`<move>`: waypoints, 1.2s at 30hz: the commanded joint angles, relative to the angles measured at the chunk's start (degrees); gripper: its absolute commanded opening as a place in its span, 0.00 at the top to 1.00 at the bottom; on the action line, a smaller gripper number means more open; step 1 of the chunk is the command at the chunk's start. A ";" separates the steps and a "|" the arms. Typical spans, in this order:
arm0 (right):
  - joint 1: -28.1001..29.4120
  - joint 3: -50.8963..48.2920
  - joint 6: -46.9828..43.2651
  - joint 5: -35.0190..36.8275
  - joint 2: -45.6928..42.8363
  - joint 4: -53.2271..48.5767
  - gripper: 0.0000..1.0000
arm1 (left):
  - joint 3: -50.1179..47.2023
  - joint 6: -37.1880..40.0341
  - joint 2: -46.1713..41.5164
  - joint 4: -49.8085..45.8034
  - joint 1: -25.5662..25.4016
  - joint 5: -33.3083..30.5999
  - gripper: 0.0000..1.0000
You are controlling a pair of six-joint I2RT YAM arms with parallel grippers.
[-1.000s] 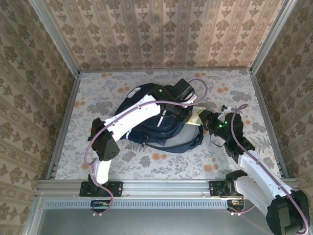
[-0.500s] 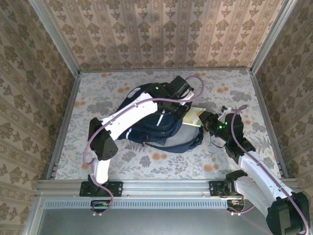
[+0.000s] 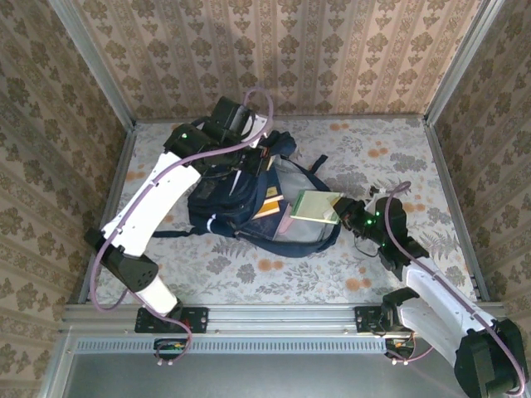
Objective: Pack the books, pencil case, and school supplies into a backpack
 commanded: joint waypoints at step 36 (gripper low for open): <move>29.47 47.04 3.12 30.02 56.60 3.12 0.66 | 10.22 -4.01 0.01 6.30 3.50 8.92 1.00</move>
